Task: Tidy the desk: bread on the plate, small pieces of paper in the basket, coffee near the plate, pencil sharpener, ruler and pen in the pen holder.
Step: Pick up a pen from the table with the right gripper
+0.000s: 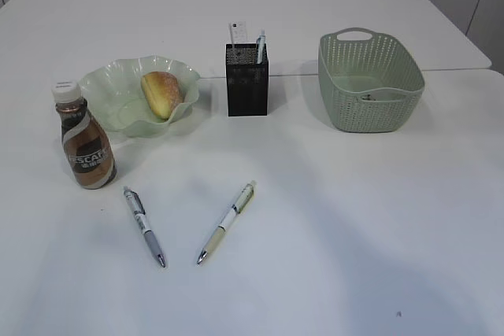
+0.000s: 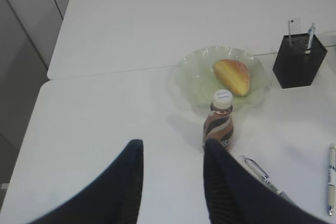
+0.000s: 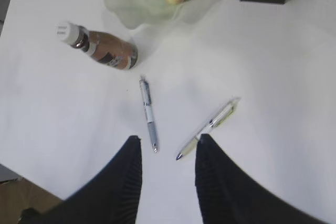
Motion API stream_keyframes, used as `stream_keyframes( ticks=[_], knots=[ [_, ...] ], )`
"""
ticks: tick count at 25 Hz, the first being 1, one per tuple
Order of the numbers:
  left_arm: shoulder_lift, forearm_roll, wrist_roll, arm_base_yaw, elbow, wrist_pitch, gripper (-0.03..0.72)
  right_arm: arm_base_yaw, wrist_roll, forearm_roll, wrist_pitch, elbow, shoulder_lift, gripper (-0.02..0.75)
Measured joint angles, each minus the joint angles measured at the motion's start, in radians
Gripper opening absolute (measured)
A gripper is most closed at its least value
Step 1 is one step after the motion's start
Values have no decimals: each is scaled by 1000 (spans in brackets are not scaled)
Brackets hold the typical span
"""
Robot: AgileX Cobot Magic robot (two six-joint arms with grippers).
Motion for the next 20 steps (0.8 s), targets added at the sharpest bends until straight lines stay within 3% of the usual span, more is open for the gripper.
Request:
stream_keyframes(
  ticks=[4, 15, 18, 20],
  knots=[
    [0, -42, 0, 0, -8, 5, 268, 11, 8, 117, 0, 103, -38, 286],
    [0, -127, 0, 0, -10, 44, 268, 11, 23, 134, -2, 108, 12, 286],
    [0, -129, 0, 0, -13, 66, 268, 31, 112, 39, -2, 109, 40, 286],
    [0, -129, 0, 0, -16, 75, 268, 73, 202, -102, -2, 109, 50, 286]
  ],
)
